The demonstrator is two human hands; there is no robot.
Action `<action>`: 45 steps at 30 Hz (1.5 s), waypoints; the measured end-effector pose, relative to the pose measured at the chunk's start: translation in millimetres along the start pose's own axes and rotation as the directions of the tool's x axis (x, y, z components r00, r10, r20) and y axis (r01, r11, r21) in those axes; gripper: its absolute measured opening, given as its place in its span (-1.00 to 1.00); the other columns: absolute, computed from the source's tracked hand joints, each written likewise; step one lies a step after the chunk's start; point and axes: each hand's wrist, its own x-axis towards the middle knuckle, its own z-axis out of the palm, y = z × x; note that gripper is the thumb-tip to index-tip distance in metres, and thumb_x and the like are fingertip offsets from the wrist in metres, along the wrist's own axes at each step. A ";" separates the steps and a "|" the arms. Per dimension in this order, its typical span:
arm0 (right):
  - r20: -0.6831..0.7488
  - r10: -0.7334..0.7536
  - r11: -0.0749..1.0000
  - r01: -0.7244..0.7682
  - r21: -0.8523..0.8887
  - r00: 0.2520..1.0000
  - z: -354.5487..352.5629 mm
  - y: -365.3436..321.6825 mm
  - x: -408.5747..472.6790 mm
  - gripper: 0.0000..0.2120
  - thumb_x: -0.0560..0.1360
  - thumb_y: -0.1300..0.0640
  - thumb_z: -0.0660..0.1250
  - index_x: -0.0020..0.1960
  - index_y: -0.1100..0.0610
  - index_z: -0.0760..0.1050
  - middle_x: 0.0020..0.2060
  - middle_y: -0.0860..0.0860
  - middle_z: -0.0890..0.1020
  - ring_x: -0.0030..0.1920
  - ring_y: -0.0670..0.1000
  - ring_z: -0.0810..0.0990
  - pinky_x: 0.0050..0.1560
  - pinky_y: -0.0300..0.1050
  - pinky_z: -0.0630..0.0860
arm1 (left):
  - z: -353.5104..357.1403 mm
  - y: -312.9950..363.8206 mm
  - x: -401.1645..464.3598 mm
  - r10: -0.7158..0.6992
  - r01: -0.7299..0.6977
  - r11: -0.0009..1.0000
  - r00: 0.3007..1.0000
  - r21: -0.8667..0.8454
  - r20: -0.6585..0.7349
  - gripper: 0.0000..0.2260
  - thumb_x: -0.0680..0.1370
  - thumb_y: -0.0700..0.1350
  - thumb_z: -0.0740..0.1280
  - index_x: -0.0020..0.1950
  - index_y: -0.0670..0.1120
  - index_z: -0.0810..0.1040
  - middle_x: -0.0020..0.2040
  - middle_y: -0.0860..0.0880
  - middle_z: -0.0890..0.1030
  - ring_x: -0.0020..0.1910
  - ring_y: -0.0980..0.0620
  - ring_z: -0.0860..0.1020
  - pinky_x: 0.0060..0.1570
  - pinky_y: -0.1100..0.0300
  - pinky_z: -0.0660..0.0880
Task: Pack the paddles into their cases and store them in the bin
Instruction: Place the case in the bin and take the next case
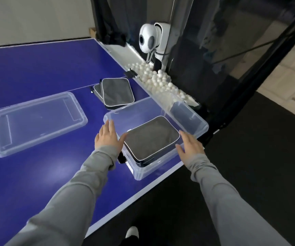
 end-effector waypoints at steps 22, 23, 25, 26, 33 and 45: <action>0.241 -0.489 0.872 0.473 0.125 0.838 60.8 -76.6 358.2 -0.55 0.53 0.07 0.22 0.38 0.16 0.29 0.28 0.18 0.44 0.31 0.20 0.35 0.26 0.10 0.31 | 63.1 24.1 53.9 -0.623 0.571 0.760 0.777 -0.311 -0.095 -0.11 0.40 0.15 0.40 0.53 0.06 -0.10 -0.03 -0.21 0.56 0.06 -0.26 0.48 0.01 -0.10 0.47; 0.281 -0.468 0.884 0.447 0.139 0.838 67.8 -82.1 368.9 -0.56 0.53 0.06 0.22 0.37 0.16 0.30 0.27 0.19 0.45 0.31 0.21 0.35 0.27 0.10 0.32 | 62.3 25.0 54.2 -0.624 0.575 0.763 0.774 -0.294 -0.107 -0.11 0.40 0.14 0.41 0.53 0.06 -0.09 -0.06 -0.20 0.56 0.03 -0.25 0.49 -0.02 -0.10 0.48; 0.363 -0.406 0.913 0.365 0.180 0.839 81.7 -91.8 388.1 -0.56 0.53 0.06 0.22 0.36 0.19 0.30 0.26 0.22 0.44 0.32 0.21 0.34 0.30 0.08 0.31 | 62.1 25.1 54.5 -0.617 0.572 0.774 0.777 -0.273 -0.123 -0.12 0.40 0.10 0.42 0.54 0.03 -0.08 -0.09 -0.16 0.55 0.02 -0.25 0.48 -0.08 -0.08 0.48; 0.407 -0.366 0.930 0.314 0.190 0.837 88.3 -95.7 397.1 -0.55 0.53 0.05 0.22 0.37 0.20 0.29 0.27 0.23 0.44 0.32 0.21 0.34 0.32 0.05 0.29 | 62.5 25.2 54.6 -0.619 0.574 0.774 0.775 -0.267 -0.127 -0.11 0.40 0.09 0.42 0.54 0.02 -0.07 -0.09 -0.13 0.55 0.04 -0.23 0.47 -0.09 -0.07 0.48; 0.598 -0.036 0.985 -0.073 0.157 0.801 134.2 -119.0 428.2 -0.33 0.49 -0.18 0.23 0.37 0.27 0.17 0.34 0.18 0.38 0.35 0.16 0.36 0.31 -0.06 0.24 | 70.8 25.8 54.5 -0.653 0.620 0.757 0.731 -0.205 -0.200 -0.09 0.37 0.18 0.42 0.53 0.09 -0.10 0.00 0.02 0.52 0.19 -0.10 0.41 -0.16 0.06 0.43; 0.708 0.024 0.769 -0.466 0.437 0.705 164.0 -126.4 439.8 -0.24 0.36 -0.09 0.44 0.38 0.20 0.19 0.28 0.16 0.43 0.25 0.19 0.46 0.26 0.08 0.42 | 75.8 22.5 53.9 -0.661 0.637 0.750 0.719 -0.176 -0.215 -0.11 0.40 0.20 0.38 0.53 0.11 -0.14 0.04 0.05 0.52 0.24 -0.02 0.37 -0.21 0.15 0.38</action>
